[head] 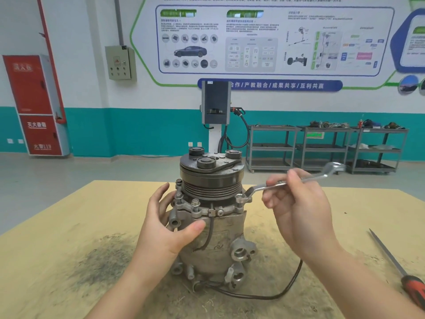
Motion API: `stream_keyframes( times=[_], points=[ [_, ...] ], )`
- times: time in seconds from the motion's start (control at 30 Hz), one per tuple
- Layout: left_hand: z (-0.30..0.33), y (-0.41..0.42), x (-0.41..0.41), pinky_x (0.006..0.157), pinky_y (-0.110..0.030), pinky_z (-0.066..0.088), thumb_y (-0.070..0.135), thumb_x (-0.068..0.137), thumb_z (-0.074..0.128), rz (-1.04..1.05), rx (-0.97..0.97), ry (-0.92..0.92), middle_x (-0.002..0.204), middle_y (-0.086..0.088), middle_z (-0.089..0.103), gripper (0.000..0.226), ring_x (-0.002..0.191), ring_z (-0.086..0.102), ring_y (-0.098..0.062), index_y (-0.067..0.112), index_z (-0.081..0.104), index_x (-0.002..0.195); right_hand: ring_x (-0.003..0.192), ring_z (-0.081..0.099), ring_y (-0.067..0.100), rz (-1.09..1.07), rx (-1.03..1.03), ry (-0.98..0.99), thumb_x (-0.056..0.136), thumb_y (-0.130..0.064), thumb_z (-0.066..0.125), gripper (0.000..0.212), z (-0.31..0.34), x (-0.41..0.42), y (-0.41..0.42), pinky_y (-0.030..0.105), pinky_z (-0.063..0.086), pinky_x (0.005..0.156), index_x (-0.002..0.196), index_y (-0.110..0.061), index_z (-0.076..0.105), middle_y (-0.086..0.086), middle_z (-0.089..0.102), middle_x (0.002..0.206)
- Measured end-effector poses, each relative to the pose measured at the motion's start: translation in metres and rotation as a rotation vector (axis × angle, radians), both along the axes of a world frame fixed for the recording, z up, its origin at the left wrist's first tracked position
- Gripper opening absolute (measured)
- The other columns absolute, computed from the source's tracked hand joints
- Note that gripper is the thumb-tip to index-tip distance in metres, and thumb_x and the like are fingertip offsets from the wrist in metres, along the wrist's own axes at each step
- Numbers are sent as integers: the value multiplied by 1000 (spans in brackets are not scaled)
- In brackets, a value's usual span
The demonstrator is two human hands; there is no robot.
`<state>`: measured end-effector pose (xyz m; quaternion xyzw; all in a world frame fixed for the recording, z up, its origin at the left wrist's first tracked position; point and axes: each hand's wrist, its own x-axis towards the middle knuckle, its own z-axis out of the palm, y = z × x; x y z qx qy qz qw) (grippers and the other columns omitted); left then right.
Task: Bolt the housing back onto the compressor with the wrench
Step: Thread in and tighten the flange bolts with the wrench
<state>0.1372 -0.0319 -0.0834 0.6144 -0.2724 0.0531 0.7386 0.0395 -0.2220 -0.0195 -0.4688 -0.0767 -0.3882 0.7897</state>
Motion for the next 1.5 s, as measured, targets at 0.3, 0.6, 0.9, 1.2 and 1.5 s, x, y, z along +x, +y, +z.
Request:
stream_keyframes(
  times=[0.3,0.6,0.9,1.2,1.5],
  points=[
    [-8,-4,-17,103,-37,46,66,46,88,3,-21,-46,135,38,49,100,121,57,3,68,32,129,77,61,19,-704,-1428,-464,91,-17,68,7,-26,-16,33,27,54,67,90,-11,65,5,63,95],
    [-6,-2,-18,109,-36,43,83,32,79,65,111,66,135,40,37,147,129,46,0,48,4,153,57,64,18,-243,-271,-56,104,-14,37,13,12,-28,29,25,51,54,97,-19,46,6,69,76],
    [-13,-5,-11,75,0,45,72,58,67,-26,169,8,111,37,64,79,104,60,14,46,43,129,47,57,14,125,172,162,103,-5,37,14,15,-11,-4,21,47,46,92,-8,47,6,66,63],
    [-17,-3,-9,87,-15,51,55,59,79,-81,212,-29,122,20,67,97,113,64,-1,30,36,143,80,66,18,-634,-1122,-439,96,-20,60,12,-25,-16,24,24,55,72,90,-14,68,9,69,88],
    [-14,1,-13,103,-36,47,68,48,86,-96,259,-10,128,24,63,121,118,60,0,37,25,148,59,65,20,-236,-235,-17,104,-13,37,15,15,-29,20,25,53,56,95,-14,50,5,70,75]
  ],
)
